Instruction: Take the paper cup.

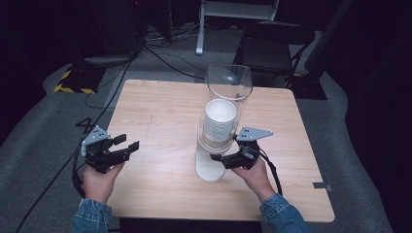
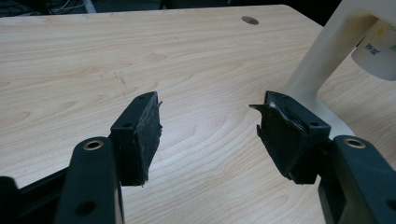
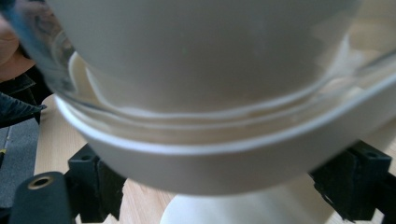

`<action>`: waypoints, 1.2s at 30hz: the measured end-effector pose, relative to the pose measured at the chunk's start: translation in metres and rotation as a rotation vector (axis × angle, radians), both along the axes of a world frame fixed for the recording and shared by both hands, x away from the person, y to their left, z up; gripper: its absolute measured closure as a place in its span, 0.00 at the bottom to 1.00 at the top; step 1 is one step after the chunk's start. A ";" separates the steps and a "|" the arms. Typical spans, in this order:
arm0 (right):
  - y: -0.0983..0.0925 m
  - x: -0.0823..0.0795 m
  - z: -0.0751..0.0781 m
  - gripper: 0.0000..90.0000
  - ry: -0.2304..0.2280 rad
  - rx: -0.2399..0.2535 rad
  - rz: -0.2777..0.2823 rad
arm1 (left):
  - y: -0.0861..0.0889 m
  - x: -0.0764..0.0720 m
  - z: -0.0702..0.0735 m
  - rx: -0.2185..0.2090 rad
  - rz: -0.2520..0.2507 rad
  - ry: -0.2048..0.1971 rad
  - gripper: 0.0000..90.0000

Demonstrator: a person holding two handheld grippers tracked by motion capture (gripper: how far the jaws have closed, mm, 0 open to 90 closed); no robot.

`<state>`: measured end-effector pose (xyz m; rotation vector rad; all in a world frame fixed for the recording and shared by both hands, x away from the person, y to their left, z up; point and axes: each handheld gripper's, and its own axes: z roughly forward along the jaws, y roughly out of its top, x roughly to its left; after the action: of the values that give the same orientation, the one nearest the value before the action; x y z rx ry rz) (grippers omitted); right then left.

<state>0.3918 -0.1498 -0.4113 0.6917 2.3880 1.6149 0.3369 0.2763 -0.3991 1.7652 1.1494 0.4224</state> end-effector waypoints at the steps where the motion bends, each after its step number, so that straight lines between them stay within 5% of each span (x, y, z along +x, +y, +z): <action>1: 0.002 0.000 -0.001 0.14 -0.004 -0.005 -0.004 | 0.000 0.000 0.000 0.001 -0.002 0.001 0.43; 16: 0.011 0.003 -0.010 0.17 -0.069 0.061 0.015 | 0.001 0.001 -0.005 0.004 0.007 0.016 0.43; 22: 0.010 -0.001 -0.010 0.35 -0.107 0.052 -0.025 | 0.002 0.001 -0.006 0.005 0.008 0.017 0.43; 36: 0.008 -0.002 -0.013 0.37 -0.110 0.041 -0.028 | 0.001 0.001 -0.006 0.002 0.003 0.017 0.43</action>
<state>0.3902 -0.1415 -0.4246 0.6241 2.2646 1.6500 0.3376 0.2774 -0.4050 1.7725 1.1644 0.4113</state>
